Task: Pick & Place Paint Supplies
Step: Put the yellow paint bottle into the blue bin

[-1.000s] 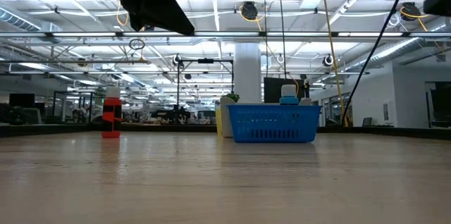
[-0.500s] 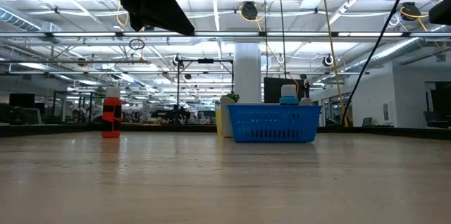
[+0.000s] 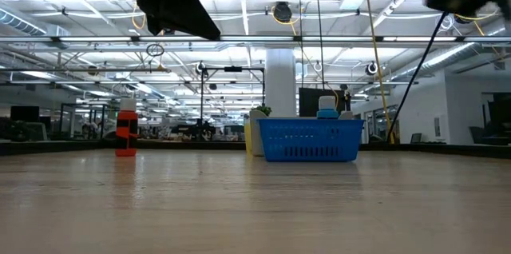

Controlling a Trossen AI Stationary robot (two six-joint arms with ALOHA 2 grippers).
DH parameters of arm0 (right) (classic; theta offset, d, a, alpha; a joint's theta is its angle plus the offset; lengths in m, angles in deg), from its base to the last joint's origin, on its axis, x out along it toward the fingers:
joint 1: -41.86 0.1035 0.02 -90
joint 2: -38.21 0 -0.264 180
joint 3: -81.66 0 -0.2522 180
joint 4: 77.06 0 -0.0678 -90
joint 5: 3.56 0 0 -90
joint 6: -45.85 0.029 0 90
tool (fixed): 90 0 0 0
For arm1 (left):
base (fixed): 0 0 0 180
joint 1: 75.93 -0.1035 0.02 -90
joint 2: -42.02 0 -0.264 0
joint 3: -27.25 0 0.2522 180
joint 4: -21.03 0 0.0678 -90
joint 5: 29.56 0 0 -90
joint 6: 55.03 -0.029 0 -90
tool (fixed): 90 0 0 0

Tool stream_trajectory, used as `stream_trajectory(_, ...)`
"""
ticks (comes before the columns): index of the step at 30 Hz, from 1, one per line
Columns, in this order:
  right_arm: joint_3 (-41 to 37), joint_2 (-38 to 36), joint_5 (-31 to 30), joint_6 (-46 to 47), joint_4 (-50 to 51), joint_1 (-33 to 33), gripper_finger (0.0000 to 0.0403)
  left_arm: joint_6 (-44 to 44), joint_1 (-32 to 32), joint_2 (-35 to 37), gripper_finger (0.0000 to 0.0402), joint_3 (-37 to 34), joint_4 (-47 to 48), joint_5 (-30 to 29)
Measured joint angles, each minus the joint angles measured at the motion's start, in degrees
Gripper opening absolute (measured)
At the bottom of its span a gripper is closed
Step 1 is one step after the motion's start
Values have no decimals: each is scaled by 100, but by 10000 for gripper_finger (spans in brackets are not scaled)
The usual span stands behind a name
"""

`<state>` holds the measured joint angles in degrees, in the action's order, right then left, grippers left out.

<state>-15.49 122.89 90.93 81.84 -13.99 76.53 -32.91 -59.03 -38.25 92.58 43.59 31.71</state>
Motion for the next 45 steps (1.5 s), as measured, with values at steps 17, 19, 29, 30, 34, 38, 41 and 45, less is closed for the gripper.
stream_trajectory(17, 442, -181, -1189, -3018, 16, -2716, 106, -95, -17, 0, 37, -2, 14, 20)
stream_trajectory(19, 443, -120, -1178, -3172, 96, -2862, 106, -95, -17, 0, 37, -2, 50, 20)
stream_trajectory(29, 445, 72, -1081, -3658, 389, -3168, 106, -93, -17, 0, 37, -4, 57, 22)
stream_trajectory(30, 445, 113, -955, -3714, 352, -3203, 106, -93, -17, 0, 37, -4, 56, 23)
stream_trajectory(34, 441, 285, -732, -3758, 316, -3254, 106, -93, -17, 0, 37, -4, 55, 24)
stream_trajectory(38, 441, 337, -726, -3787, 382, -3279, 106, -119, -17, 0, 37, -4, 55, 24)
stream_trajectory(41, 443, 328, -727, -3927, 323, -3314, 106, -124, -17, 0, 37, -4, 60, 26)
stream_trajectory(45, 441, 335, -722, -3994, 344, -3386, 106, -141, -17, 0, 37, -4, 61, 26)
